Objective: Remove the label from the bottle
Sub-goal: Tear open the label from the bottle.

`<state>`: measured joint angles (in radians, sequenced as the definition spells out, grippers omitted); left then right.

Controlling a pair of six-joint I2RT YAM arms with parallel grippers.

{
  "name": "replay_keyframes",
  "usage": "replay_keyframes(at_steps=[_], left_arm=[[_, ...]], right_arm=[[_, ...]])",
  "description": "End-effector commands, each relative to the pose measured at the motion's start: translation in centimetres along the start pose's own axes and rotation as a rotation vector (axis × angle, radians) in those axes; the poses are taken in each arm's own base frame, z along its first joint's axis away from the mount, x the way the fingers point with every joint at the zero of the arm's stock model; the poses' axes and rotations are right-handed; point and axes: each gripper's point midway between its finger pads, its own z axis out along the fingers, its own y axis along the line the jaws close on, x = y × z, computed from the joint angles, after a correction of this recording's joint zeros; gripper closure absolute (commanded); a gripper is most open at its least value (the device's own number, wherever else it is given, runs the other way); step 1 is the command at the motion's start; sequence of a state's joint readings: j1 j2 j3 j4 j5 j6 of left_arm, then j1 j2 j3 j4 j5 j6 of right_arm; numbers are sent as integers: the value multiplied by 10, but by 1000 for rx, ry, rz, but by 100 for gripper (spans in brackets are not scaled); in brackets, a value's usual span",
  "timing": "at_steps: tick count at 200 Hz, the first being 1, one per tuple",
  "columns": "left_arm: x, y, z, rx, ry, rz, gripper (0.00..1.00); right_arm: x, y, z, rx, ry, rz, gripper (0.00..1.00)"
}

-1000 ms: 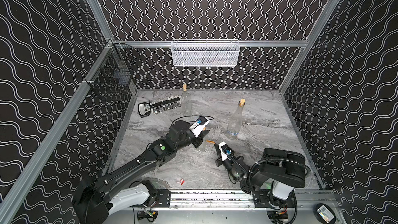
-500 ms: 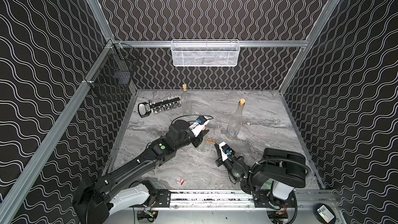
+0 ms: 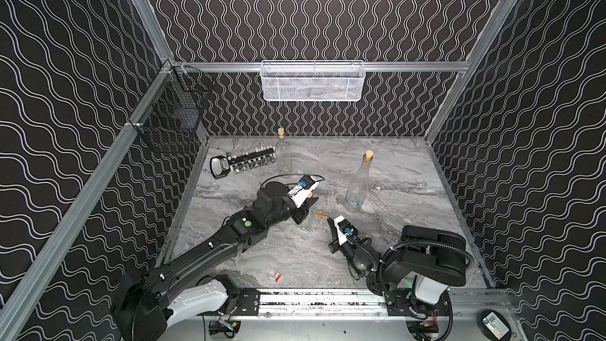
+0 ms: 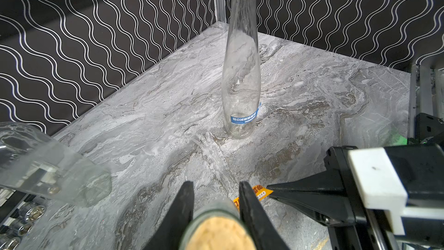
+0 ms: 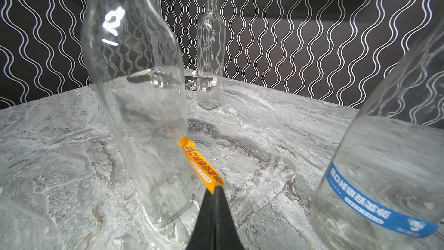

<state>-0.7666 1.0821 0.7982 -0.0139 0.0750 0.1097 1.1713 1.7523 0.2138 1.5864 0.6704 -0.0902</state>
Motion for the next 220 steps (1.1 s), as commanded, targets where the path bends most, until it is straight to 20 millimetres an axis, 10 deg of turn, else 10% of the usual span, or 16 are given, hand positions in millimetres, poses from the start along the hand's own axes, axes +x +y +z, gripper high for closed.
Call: replay_keyframes(at_steps=[1, 220], left_arm=[[23, 3, -1, -14, 97, 33, 100], [24, 9, -3, -36, 100, 21, 100]], right_arm=[[-30, -6, -3, 21, -112, 92, 100], [-31, -11, -6, 36, -113, 93, 100]])
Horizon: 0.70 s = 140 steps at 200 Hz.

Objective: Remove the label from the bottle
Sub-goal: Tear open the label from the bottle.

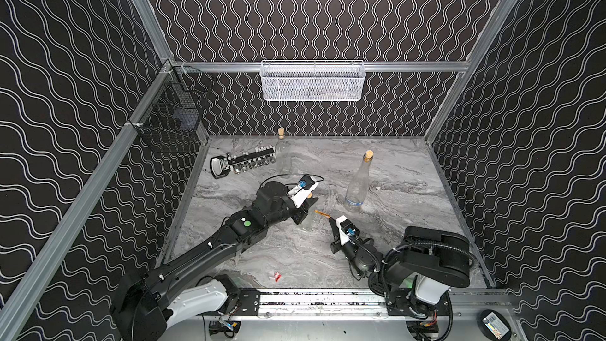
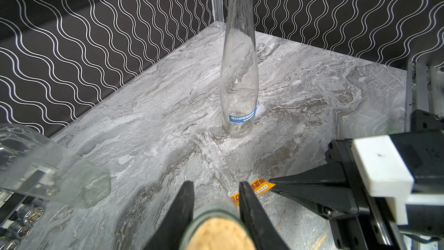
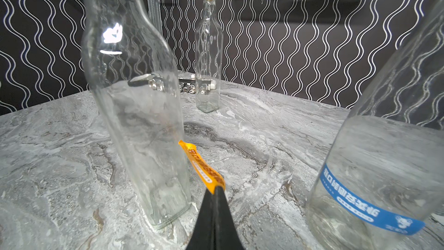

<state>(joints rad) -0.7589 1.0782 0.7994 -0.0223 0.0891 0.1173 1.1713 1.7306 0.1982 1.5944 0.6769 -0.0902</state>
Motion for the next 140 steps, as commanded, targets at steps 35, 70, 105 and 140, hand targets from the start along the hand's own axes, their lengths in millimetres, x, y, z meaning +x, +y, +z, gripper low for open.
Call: replay_keyframes(at_steps=[35, 70, 105, 140], left_arm=[[23, 9, -2, -45, 97, 16, 100], [23, 9, -2, -43, 95, 17, 100], [11, 4, -4, -11, 72, 16, 100], [-14, -5, -15, 54, -11, 30, 100]], right_arm=[[-28, -7, -2, 30, -104, 85, 100], [-30, -8, -3, 29, -109, 88, 100], [-52, -3, -12, -32, -164, 129, 100], [-76, 11, -29, -157, -192, 197, 100]])
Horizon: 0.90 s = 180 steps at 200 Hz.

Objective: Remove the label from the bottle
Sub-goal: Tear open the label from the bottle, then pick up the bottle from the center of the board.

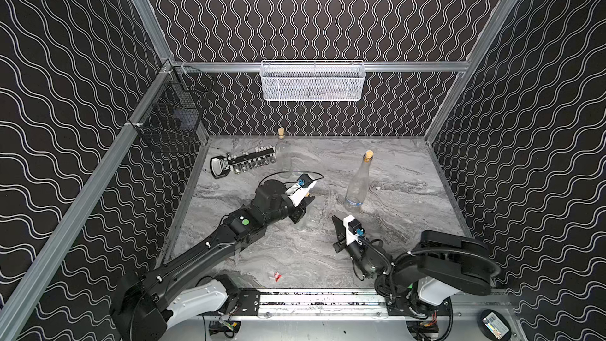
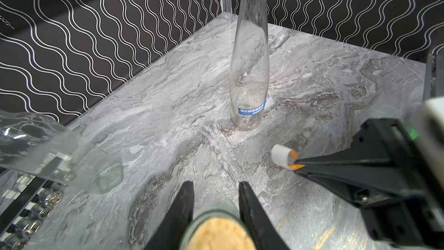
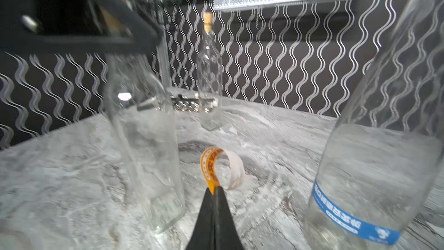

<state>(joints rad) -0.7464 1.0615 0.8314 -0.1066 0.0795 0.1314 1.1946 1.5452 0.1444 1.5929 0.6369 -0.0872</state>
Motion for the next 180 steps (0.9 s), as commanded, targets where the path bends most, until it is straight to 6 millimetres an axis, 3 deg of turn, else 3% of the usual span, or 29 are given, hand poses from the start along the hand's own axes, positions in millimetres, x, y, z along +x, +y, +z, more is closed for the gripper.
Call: replay_keyframes(at_steps=[1, 42, 70, 100, 148, 180], left_arm=[[-16, -11, -8, 71, -52, 26, 100], [-31, -45, -26, 266, -117, 113, 100], [-45, -77, -54, 458, -218, 189, 100], [-44, -100, -69, 615, -214, 272, 100], [-39, -120, -90, 774, -217, 387, 100], [-38, -120, -92, 789, -182, 399, 100]], right_arm=[[-33, 14, -7, -96, -80, 111, 100], [-29, 43, -11, -252, 133, 163, 100], [-27, 43, -29, -290, 253, 225, 100], [-26, 34, -44, -296, 292, 274, 100], [-23, 27, -58, -291, 337, 314, 100], [-23, 20, -63, -277, 341, 336, 100]])
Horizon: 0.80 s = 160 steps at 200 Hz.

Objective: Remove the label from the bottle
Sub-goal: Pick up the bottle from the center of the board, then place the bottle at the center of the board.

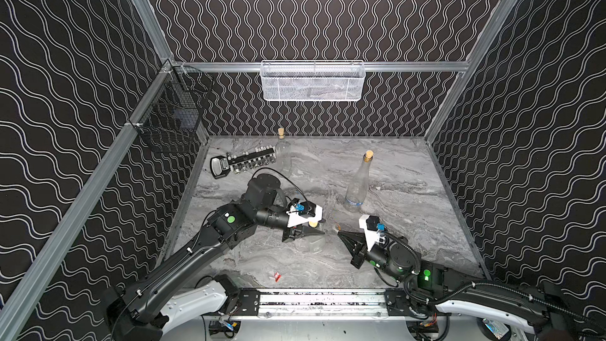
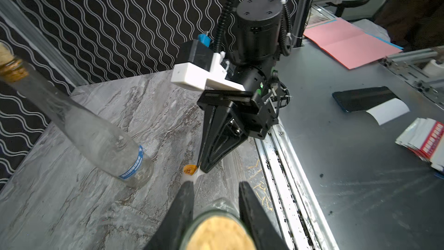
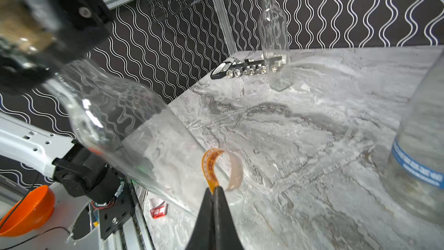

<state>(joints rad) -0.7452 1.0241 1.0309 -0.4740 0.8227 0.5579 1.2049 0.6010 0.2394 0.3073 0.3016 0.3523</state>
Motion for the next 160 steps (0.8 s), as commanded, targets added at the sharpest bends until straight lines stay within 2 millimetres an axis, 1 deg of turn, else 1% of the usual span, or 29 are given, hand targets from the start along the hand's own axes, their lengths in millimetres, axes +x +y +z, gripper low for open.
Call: replay_keyframes(at_steps=[1, 18, 33, 43, 62, 69, 79, 105, 132, 145, 160], left_arm=[[-4, -8, -2, 52, -7, 50, 100], [1, 6, 1, -20, 12, 38, 100], [5, 34, 3, -161, 14, -5, 100], [2, 50, 3, -238, -6, -30, 100], [1, 85, -4, -430, -45, -112, 100], [1, 97, -9, -499, -57, -139, 100], [0, 108, -14, -568, -65, -160, 100], [1, 144, -41, -803, -49, -250, 100], [14, 182, -75, -1081, 29, -353, 100], [23, 196, -86, -1177, 70, -375, 100], [28, 210, -95, -1242, 79, -383, 100]], right_arm=[[11, -6, -4, 22, 48, 26, 100], [12, -9, -6, 34, 64, 23, 100], [12, -12, -7, 56, 81, 30, 100], [12, -15, -7, 72, 106, 41, 100], [12, -17, -5, 86, 169, 63, 100], [13, -19, -3, 88, 190, 76, 100], [15, -21, -2, 88, 219, 92, 100], [21, -31, 2, 95, 252, 135, 100], [26, -37, 4, 109, 247, 146, 100], [27, -37, 5, 106, 247, 147, 100], [29, -38, 7, 108, 251, 143, 100]])
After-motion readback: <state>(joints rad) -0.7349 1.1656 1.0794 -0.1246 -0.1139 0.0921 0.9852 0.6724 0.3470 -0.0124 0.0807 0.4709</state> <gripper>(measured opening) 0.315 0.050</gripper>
